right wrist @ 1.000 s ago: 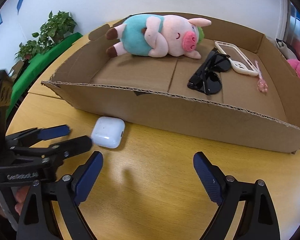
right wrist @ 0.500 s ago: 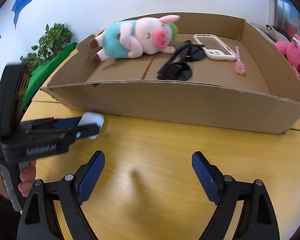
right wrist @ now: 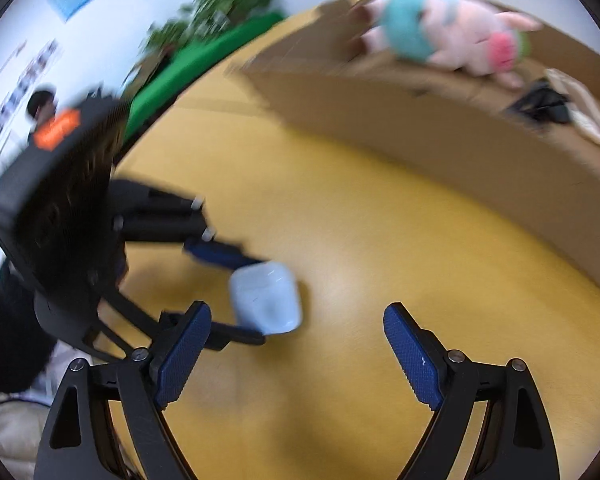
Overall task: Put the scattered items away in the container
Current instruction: 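Close the right gripper on the earbud case held by the left gripper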
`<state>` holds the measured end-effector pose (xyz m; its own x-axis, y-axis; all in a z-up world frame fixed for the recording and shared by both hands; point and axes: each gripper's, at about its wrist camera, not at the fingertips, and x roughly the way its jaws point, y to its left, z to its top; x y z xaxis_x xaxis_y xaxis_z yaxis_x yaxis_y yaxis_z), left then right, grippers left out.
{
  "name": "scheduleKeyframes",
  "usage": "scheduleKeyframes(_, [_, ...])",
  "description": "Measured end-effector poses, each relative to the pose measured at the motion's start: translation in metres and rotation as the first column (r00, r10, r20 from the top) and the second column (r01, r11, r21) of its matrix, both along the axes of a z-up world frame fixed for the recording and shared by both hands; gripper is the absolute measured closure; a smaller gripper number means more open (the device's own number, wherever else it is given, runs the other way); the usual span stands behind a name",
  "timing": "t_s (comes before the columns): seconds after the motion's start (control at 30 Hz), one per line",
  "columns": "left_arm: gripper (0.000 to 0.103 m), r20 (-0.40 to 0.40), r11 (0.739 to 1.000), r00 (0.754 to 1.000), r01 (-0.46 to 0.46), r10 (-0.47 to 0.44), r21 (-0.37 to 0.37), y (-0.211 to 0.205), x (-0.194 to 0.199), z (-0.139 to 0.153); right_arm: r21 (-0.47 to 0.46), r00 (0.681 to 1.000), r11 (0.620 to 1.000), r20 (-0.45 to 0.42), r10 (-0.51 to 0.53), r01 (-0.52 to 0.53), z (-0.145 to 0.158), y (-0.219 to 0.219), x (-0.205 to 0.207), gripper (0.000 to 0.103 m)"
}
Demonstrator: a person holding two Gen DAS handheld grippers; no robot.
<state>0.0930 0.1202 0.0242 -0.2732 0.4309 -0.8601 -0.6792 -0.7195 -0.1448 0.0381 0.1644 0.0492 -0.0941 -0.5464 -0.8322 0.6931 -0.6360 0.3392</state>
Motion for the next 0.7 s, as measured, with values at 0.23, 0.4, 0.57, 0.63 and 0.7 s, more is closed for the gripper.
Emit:
scheduleKeyframes(0.23, [0.063, -0.008, 0.996, 0.996, 0.092, -0.092, 0.002, 0.007, 0.010, 0.000, 0.019, 0.996, 0.997, 0.054, 0.074, -0.075, -0.009, -0.027, 0.006, 0.052])
scheduleKeyframes(0.4, [0.064, -0.018, 0.994, 0.994, 0.110, -0.110, -0.001, 0.009, 0.013, 0.000, 0.044, 0.993, 0.993, 0.044, 0.108, -0.110, -0.011, -0.038, 0.012, 0.059])
scheduleKeyframes(0.57, [0.064, -0.055, 0.994, 0.993, 0.108, -0.107, -0.002, 0.009, 0.013, 0.010, 0.058, 0.995, 0.993, 0.009, 0.098, -0.098, -0.004, -0.040, 0.015, 0.059])
scheduleKeyframes(0.63, [0.064, -0.083, 0.994, 0.991, 0.106, -0.107, -0.008, 0.008, 0.013, 0.021, 0.051, 0.995, 0.994, -0.013, 0.096, -0.096, 0.005, -0.040, 0.015, 0.059])
scheduleKeyframes(0.7, [0.064, -0.121, 0.994, 0.987, 0.107, -0.110, -0.025, 0.008, 0.012, 0.034, 0.048, 0.994, 0.994, -0.050, 0.096, -0.093, 0.018, -0.041, 0.015, 0.059])
